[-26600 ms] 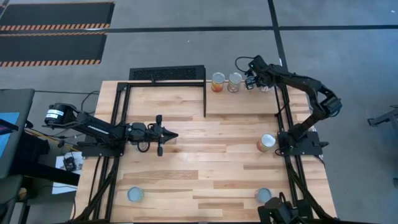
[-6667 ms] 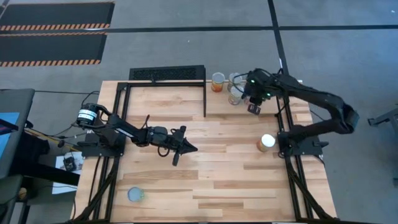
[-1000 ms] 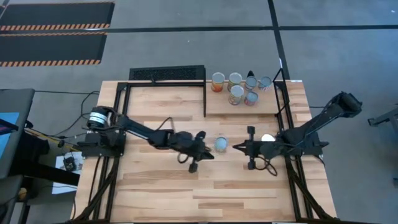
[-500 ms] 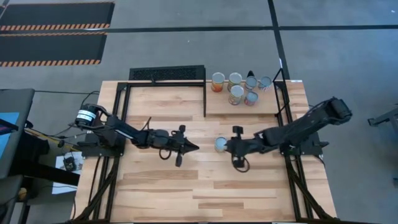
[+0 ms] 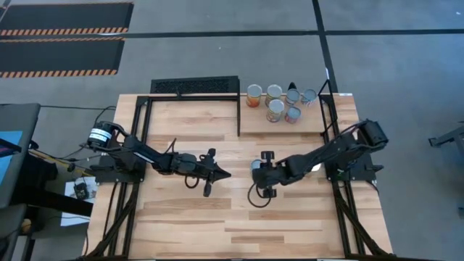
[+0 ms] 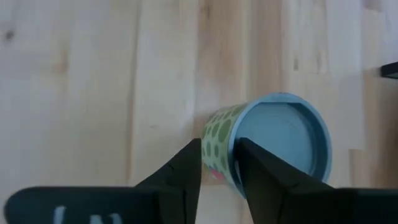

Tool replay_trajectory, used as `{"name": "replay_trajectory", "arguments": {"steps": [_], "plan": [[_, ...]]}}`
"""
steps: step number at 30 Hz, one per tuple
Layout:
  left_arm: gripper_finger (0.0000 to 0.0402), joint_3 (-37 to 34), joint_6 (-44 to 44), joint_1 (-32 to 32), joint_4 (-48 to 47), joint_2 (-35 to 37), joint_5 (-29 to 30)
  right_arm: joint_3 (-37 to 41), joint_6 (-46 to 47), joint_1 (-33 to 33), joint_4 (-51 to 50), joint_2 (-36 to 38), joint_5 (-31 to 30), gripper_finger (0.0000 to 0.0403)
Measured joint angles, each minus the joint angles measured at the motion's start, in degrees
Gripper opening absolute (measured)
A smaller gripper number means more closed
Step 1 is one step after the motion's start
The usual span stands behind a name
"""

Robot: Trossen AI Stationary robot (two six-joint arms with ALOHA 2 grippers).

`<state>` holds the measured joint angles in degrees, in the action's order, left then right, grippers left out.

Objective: Pick and place cans onto a shelf
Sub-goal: Put the light green can on the shelf

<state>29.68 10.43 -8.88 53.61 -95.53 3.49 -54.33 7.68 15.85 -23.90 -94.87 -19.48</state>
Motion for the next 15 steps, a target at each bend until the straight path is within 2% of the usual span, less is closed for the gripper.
{"name": "replay_trajectory", "arguments": {"steps": [6, 11, 15], "plan": [[0.0002, 0.0, 0.0, -0.2, -0.2, 0.0, 0.1, -1.6, -0.2, -1.7, -1.9, -1.8, -0.6, 0.0088], [0.0002, 0.0, 0.0, -0.2, -0.2, 0.0, 0.4, -2.7, -0.2, -2.2, -6.1, 0.4, 0.3, 0.0020], [0.0002, 0.0, 0.0, -0.2, -0.6, 0.0, 0.4, -4.2, 1.6, -2.9, -9.3, 6.3, 0.3, 0.0019]]}}
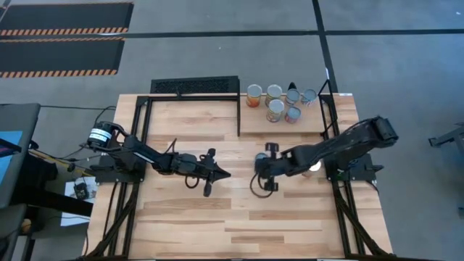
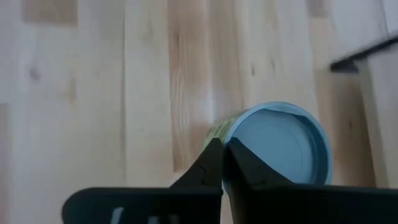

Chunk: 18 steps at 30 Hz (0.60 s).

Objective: Pick and place cans onto a shelf
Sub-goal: Put the light green can on the shelf

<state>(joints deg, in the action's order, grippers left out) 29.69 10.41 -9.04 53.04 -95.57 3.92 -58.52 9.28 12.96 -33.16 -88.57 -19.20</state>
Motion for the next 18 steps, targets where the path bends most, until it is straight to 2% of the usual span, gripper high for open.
{"name": "replay_trajectory", "arguments": {"steps": [6, 11, 14, 18], "plan": [[0.0002, 0.0, 0.3, -0.4, -1.4, 0.0, 1.4, 0.0, 8.1, -4.8, -11.8, 12.6, -1.2, 0.0009], [0.0002, 0.0, 0.2, -0.7, -1.3, 0.0, 2.0, 0.0, 16.1, -13.1, -25.0, 21.2, -4.7, 0.0010], [0.0002, 0.0, 0.2, -0.7, -1.0, 0.0, 2.1, 0.0, 15.8, -19.6, -29.6, 23.8, -4.8, 0.0011], [0.0002, 0.0, 0.3, -0.7, -1.0, 0.0, 2.2, 0.0, 11.2, -28.7, -30.9, 24.5, -5.0, 0.0009]]}}
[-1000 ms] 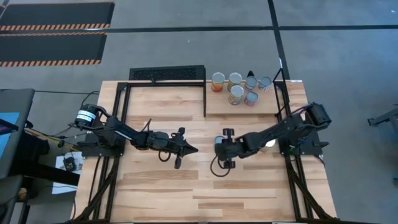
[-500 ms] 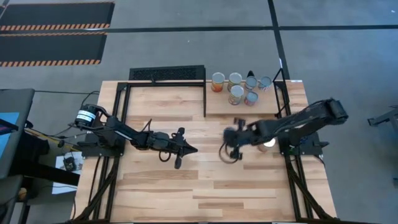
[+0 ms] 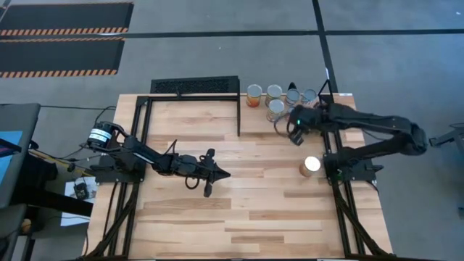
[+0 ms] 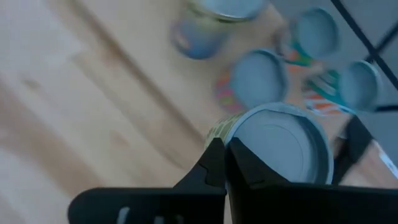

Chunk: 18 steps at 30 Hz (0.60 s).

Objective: Pick and place cans onto a shelf
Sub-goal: Put the light green can on the shelf

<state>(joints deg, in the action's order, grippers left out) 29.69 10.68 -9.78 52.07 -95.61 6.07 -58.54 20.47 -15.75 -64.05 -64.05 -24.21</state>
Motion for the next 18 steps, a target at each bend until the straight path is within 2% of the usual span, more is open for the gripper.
{"name": "replay_trajectory", "arguments": {"steps": [9, 18], "plan": [[0.0002, 0.0, 0.4, -0.2, -0.3, 0.0, 0.0, 1.9, -9.6, -16.3, 2.1, -2.1, 1.7, 0.0009], [0.0002, 0.0, 0.4, -0.4, -0.4, 0.0, 0.0, 6.9, -14.7, -25.5, 10.1, -3.8, 5.7, 0.0010]]}}
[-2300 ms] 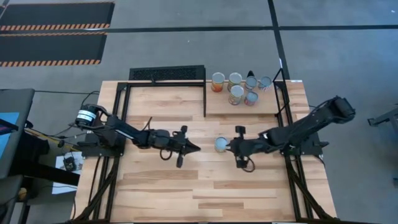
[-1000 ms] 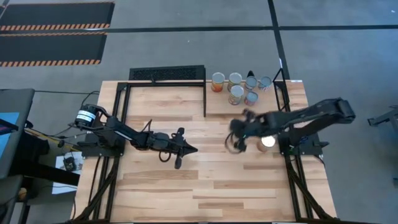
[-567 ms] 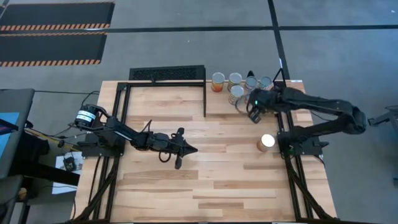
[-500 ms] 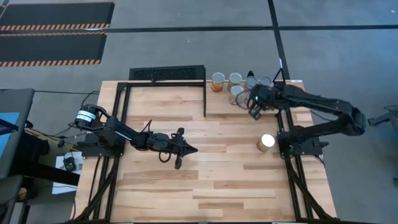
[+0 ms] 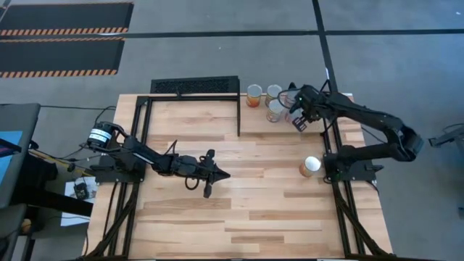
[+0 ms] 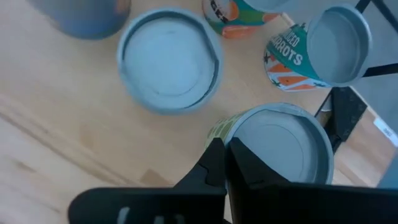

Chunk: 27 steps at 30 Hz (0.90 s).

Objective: Pick and place cans onto a shelf
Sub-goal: Put the light green can on the shelf

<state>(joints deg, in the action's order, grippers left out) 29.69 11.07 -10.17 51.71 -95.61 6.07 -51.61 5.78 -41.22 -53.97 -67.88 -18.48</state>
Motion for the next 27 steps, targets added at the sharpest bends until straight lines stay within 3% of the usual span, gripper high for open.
{"name": "replay_trajectory", "arguments": {"steps": [13, 27], "plan": [[0.0002, 0.0, 0.0, 0.0, 0.0, 0.0, 0.2, 4.2, -0.4, -5.9, 7.6, 0.0, 3.7, 0.0010], [0.0002, 0.0, 0.0, 0.0, 0.1, 0.0, 0.4, 4.2, 0.3, -6.2, 10.3, 0.0, 3.7, 0.0010]]}}
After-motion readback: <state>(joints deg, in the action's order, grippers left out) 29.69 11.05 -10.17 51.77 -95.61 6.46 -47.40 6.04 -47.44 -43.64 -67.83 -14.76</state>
